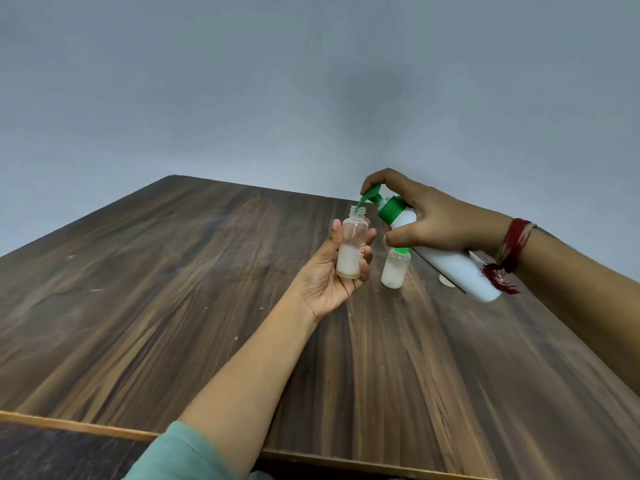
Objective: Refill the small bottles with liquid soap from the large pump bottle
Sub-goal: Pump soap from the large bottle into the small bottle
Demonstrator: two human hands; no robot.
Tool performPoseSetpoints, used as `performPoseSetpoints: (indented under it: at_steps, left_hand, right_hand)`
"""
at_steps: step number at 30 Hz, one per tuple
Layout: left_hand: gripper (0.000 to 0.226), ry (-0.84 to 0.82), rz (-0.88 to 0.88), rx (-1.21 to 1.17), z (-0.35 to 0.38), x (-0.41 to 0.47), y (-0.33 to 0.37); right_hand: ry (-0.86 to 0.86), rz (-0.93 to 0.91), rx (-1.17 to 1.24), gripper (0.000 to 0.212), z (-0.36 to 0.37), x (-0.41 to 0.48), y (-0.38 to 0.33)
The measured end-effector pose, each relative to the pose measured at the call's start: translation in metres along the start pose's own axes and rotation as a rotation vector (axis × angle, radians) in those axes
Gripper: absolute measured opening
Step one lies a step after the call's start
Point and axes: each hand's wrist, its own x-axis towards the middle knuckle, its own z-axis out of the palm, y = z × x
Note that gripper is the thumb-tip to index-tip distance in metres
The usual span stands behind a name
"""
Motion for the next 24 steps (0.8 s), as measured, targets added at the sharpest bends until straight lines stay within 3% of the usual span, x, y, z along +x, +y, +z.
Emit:
performPoseSetpoints:
  at_steps: [6, 17, 24]
  left_hand:
    - [0.06, 0.001, 0.011, -0.036, -0.002, 0.001, 0.001]
    - [0.065, 0.014, -0.008, -0.015, 0.0, 0.001, -0.001]
    - [0.081, 0.017, 0.012, -0.054, -0.003, 0.002, 0.002]
  right_hand:
    - [-0.003, -0.014, 0.047, 0.081, 0.004, 0.001, 0.002]
    - [0.058, -0.012, 0.032, 0.058, 0.009, -0.001, 0.007]
    - [0.058, -0.022, 0.099, 0.078, 0.015, 0.003, 0.01]
